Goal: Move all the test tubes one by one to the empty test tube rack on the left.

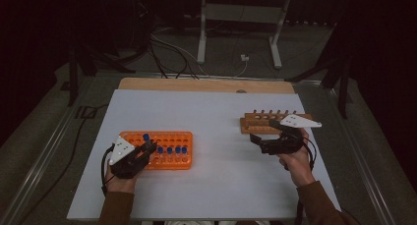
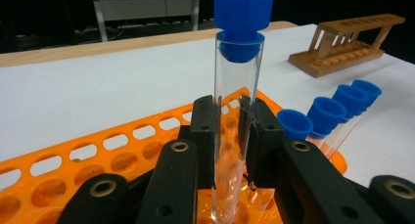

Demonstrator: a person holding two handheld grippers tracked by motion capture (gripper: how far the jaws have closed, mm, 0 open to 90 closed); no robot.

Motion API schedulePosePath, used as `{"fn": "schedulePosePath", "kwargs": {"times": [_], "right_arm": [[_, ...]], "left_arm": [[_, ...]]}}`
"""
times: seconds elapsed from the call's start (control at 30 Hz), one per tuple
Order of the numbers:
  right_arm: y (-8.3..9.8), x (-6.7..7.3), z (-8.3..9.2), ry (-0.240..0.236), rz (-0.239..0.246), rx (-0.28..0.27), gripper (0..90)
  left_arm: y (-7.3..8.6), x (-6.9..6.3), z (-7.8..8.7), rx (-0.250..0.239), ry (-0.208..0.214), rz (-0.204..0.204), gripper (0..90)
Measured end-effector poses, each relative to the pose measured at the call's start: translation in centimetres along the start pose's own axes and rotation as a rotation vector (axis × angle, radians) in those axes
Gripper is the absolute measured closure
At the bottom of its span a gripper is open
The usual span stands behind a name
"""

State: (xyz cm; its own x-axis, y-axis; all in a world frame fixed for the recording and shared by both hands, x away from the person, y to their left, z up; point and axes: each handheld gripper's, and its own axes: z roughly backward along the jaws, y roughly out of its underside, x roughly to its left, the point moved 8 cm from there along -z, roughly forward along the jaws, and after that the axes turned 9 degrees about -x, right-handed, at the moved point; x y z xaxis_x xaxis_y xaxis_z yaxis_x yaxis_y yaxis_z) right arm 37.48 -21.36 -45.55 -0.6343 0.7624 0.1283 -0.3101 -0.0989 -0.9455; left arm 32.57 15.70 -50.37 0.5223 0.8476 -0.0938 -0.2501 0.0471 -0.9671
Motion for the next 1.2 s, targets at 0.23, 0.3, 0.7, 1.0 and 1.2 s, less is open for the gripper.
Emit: {"fn": "schedulePosePath", "kwargs": {"times": [0.23, 0.3, 0.7, 1.0, 1.2], "right_arm": [[0.4, -0.2, 0.4, 0.002, -0.010, -0.005, 3.0], [0.5, -0.3, 0.5, 0.003, -0.012, -0.007, 3.0], [0.8, -0.6, 0.9, 0.003, -0.022, -0.016, 3.3], [1.0, -0.7, 1.1, -0.001, -0.026, -0.017, 3.3], [1.6, -1.1, 1.3, 0.007, -0.033, -0.008, 3.3]], "left_arm": [[1.0, -0.4, -0.2, 0.025, 0.025, 0.014, 78.0], [1.5, -0.5, -0.3, 0.052, 0.024, 0.000, 78.0], [3.4, -0.5, -0.6, 0.173, 0.022, -0.020, 77.6], [2.8, -0.2, 0.5, 0.145, 0.014, 0.000, 61.6], [1.9, -0.4, 1.6, 0.092, 0.029, -0.010, 62.6]]}}
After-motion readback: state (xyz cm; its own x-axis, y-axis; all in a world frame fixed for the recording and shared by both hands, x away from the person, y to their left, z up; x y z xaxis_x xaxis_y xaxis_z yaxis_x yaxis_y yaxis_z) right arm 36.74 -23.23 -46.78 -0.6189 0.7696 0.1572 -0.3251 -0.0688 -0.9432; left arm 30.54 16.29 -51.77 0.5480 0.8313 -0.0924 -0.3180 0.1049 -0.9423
